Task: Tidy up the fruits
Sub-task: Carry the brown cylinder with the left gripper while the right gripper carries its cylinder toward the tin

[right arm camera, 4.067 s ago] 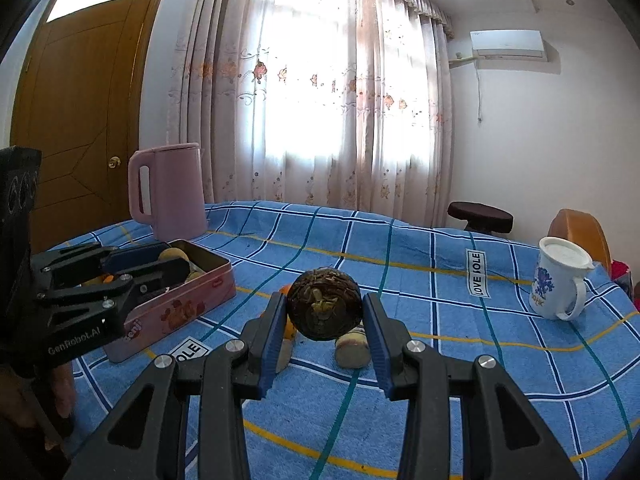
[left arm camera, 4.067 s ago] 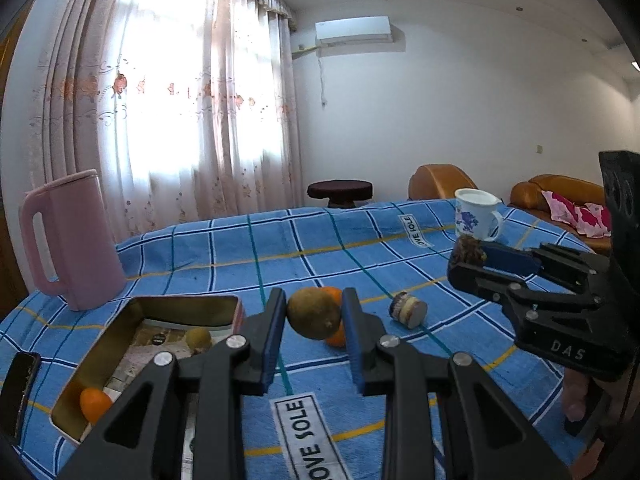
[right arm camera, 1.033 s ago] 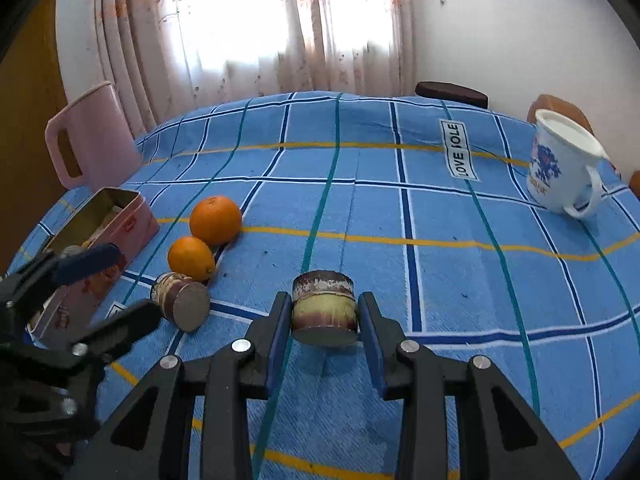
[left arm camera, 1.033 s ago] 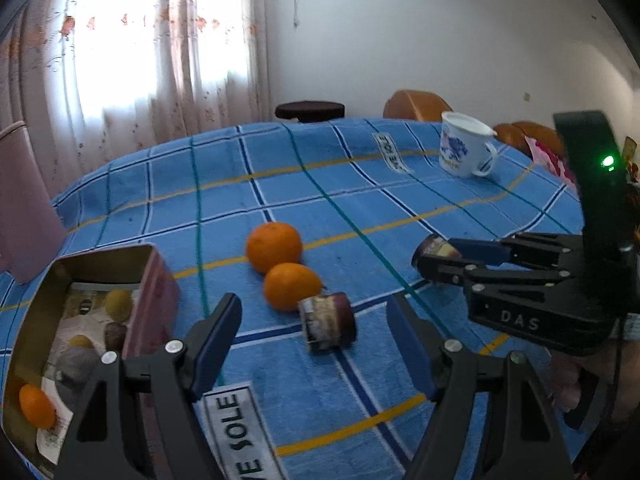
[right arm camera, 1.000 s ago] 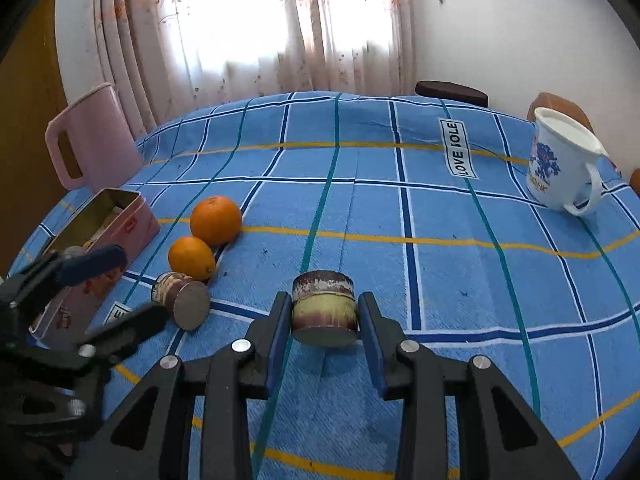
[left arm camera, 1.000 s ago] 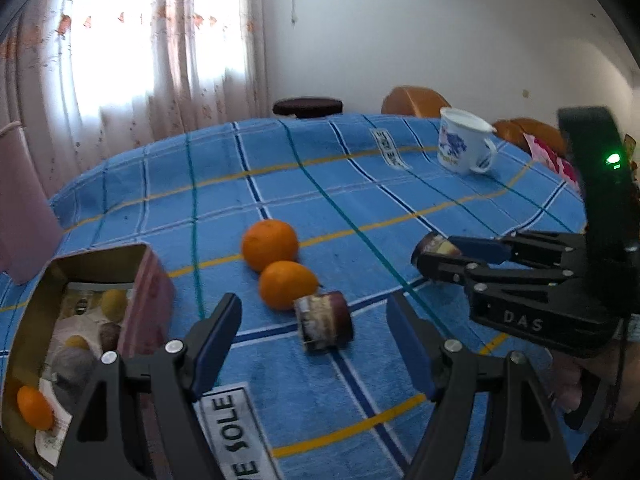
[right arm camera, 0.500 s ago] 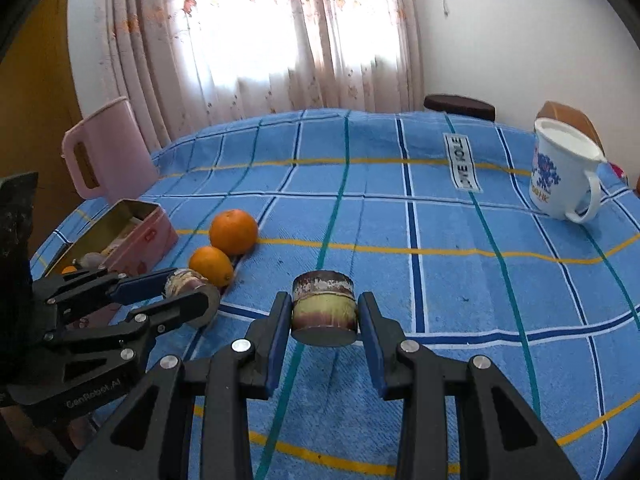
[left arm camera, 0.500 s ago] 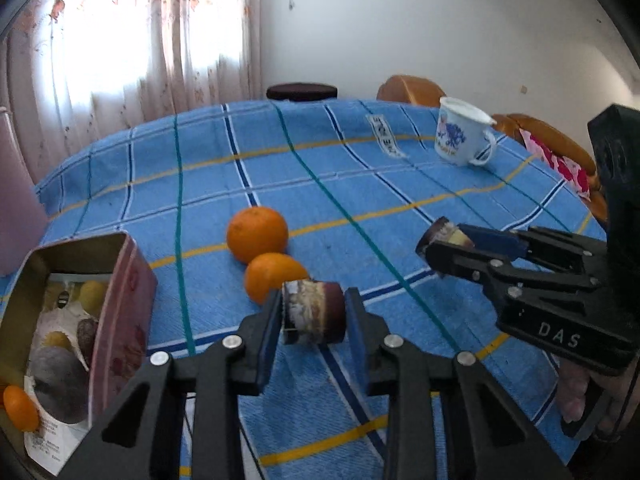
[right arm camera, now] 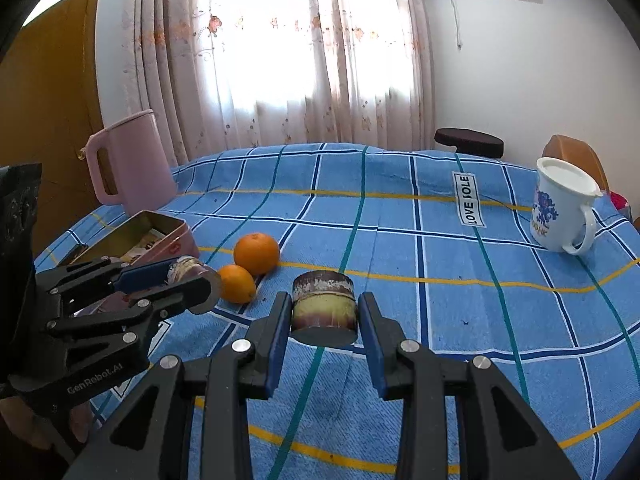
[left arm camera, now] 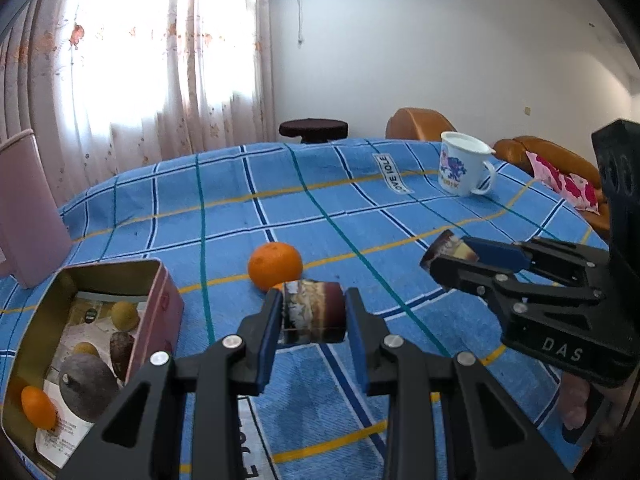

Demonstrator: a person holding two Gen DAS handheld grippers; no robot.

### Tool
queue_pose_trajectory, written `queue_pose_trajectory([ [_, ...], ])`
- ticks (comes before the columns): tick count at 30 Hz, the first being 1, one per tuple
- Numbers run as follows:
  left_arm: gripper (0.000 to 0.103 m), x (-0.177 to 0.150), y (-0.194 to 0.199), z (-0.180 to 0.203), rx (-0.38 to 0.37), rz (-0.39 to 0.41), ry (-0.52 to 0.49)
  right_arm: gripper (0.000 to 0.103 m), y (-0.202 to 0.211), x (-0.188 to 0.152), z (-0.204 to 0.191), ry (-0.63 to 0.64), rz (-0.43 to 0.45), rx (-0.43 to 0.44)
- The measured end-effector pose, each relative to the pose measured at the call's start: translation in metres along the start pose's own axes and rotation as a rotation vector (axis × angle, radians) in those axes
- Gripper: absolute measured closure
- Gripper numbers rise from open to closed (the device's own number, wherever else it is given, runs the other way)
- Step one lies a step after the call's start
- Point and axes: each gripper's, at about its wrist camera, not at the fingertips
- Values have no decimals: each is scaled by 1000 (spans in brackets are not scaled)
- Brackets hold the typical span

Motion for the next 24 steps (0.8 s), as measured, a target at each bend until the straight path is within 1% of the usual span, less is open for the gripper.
queue_pose_trajectory([
  [5, 70, 0, 5, 0, 15, 30, 1, 67, 5, 0, -2, 10, 28, 1],
  [24, 70, -3, 19, 1, 45, 103, 6, 67, 22, -4, -6, 42, 120, 9],
])
Point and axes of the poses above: each gripper's, at about its wrist camera, not at the fingertips, and y roughly against the way its jaws point, z to its right, x to its top, and after that the axes turned 3 degrees about x, right-handed
